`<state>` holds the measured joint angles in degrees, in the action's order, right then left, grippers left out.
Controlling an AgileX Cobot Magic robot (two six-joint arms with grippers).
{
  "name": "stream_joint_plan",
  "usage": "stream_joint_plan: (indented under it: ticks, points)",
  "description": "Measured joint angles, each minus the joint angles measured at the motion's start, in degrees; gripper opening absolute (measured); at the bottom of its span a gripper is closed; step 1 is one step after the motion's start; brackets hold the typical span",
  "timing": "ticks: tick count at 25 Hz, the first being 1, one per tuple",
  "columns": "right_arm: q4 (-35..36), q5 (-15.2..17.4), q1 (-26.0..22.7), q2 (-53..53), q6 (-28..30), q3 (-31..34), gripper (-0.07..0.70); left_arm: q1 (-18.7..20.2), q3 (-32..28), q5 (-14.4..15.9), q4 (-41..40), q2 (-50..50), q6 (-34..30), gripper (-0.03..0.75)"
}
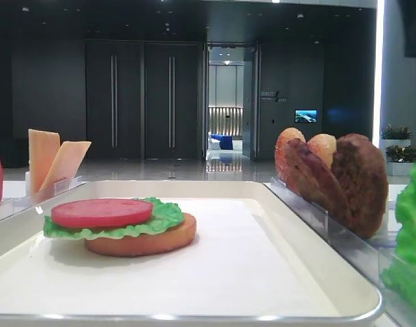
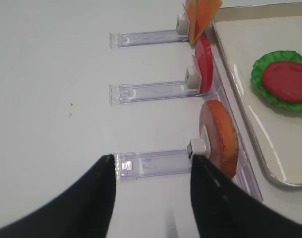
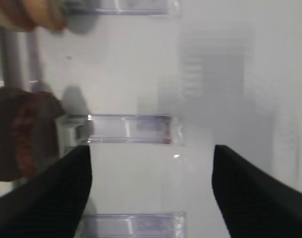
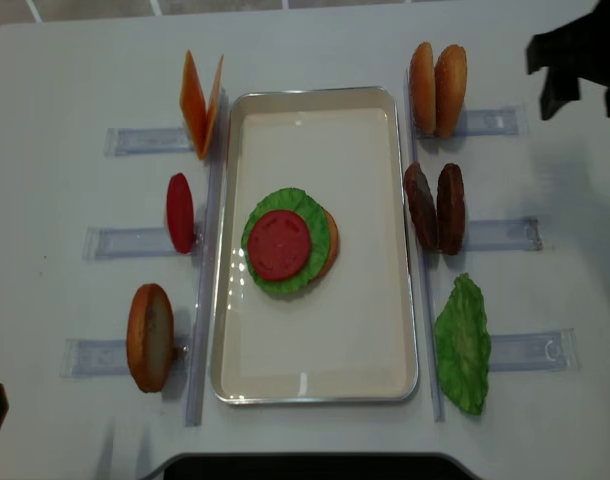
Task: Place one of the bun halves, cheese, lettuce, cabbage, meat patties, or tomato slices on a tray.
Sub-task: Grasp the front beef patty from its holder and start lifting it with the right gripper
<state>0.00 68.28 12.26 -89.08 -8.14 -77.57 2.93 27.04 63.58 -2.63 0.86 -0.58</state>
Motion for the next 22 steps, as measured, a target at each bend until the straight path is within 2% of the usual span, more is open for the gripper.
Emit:
stream_joint_plan:
  ticks: [5,9,14,22]
  points:
    - [-2.49,1.08,13.91,-5.38,-8.86,-6.38,0.488,0.0,0.0,0.0,0.0,0.0,0.0,0.347]
    - [-3.28,1.16,20.74,-10.05,-13.75,-10.65,0.488,0.0,0.0,0.0,0.0,0.0,0.0,0.313]
    - [-3.22,1.27,24.35,-13.68,-17.84,-11.6,0.488,0.0,0.0,0.0,0.0,0.0,0.0,0.261]
    - [-1.52,1.49,24.7,-17.14,-20.95,-11.6,0.487,0.0,0.0,0.0,0.0,0.0,0.0,0.223]
